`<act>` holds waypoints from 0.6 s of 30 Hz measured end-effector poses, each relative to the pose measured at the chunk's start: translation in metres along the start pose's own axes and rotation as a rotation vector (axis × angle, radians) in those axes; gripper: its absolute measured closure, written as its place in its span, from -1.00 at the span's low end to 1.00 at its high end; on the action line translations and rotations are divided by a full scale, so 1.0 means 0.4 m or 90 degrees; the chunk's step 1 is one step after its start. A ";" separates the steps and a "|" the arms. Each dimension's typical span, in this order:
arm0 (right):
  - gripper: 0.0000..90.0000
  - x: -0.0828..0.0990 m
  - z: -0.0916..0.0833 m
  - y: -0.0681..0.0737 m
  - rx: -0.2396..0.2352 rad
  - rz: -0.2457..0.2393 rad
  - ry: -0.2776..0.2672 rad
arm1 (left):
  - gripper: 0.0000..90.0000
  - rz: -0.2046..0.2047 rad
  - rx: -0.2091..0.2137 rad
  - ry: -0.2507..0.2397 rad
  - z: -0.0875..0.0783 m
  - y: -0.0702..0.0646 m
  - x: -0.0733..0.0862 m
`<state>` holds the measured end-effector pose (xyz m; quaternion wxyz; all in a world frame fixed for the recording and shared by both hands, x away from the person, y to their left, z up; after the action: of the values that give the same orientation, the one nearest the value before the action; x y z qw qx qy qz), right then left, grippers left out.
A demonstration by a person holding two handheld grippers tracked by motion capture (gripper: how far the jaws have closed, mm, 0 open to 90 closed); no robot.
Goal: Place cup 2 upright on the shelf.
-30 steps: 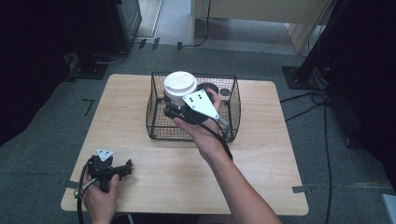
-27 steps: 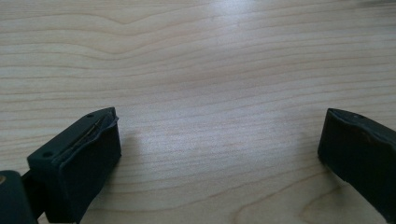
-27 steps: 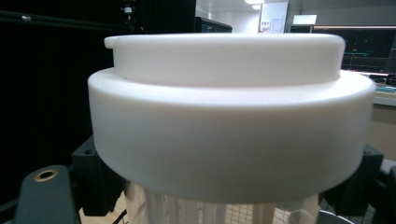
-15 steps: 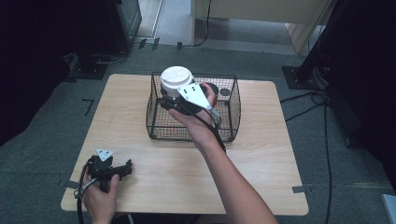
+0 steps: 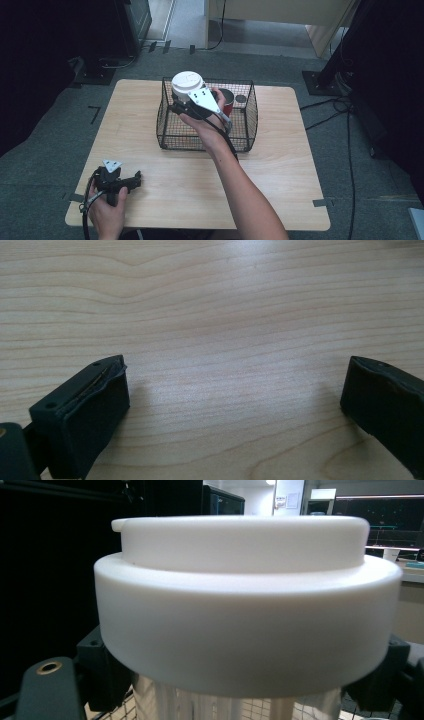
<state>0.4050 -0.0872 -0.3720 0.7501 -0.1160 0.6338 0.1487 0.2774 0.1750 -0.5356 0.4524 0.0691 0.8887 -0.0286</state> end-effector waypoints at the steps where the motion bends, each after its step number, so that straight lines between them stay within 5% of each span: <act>1: -0.64 0.006 0.004 -0.002 0.002 -0.003 0.002 | -1.00 0.000 0.000 0.000 0.000 0.000 0.000; 18: -0.64 0.109 0.059 -0.016 0.010 -0.026 0.045 | -1.00 0.000 0.000 0.000 0.000 0.000 0.000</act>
<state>0.4356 -0.0812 -0.4112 0.7309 -0.1283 0.6588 0.1238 0.2773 0.1751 -0.5356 0.4521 0.0695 0.8888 -0.0285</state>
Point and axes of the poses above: each handheld gripper's, and its own axes: z roughly forward along the jaws, x roughly out of its underside, y roughly to its left, the point moved 2 cm from there along z, roughly forward along the jaws, and after that the axes turned 10 degrees about -y, right-handed, at the moved point
